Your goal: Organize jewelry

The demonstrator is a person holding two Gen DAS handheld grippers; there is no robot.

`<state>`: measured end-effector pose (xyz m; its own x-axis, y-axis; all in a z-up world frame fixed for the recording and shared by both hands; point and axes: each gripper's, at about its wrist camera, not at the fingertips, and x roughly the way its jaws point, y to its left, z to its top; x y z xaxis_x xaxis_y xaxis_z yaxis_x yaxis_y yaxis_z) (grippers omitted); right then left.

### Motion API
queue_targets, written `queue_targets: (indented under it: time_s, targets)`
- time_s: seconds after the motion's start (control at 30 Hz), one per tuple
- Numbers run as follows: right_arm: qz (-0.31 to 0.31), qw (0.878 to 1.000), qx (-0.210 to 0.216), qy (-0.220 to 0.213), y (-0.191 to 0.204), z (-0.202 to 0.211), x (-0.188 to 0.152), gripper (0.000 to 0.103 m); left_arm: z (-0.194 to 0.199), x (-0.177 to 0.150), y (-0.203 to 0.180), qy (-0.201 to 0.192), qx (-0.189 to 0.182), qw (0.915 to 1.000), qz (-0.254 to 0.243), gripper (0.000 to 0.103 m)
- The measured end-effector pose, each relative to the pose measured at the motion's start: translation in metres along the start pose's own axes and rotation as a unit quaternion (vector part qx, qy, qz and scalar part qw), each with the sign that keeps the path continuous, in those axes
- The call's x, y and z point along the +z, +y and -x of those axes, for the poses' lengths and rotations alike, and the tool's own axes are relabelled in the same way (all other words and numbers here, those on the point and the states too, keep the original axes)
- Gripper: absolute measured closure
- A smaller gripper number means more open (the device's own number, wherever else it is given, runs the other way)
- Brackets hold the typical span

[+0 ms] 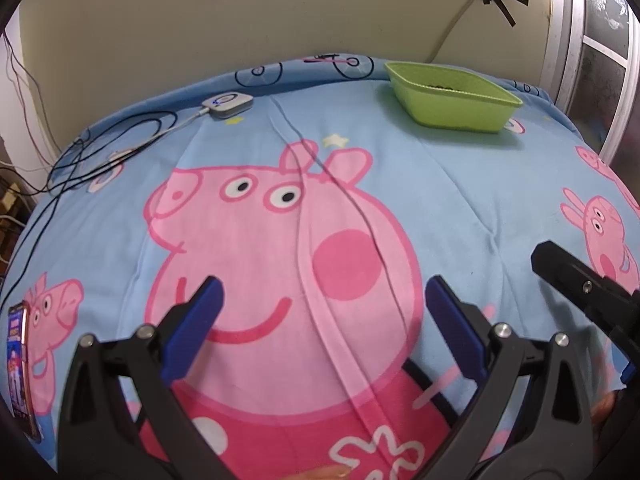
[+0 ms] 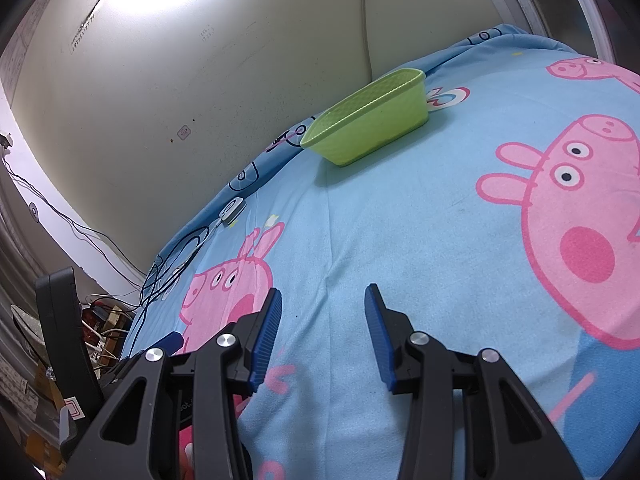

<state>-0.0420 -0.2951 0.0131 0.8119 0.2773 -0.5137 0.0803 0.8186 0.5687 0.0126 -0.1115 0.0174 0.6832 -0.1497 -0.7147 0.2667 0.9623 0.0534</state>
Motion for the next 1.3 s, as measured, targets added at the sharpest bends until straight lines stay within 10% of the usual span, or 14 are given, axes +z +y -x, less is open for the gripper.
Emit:
queue_targets:
  time_s: [1.3]
  targets:
    - [-0.003, 1.0, -0.001, 0.004, 0.0, -0.002, -0.0005, 0.081, 0.0005, -0.0008, -0.0006, 0.004, 0.006, 0.9999, -0.015, 0.006]
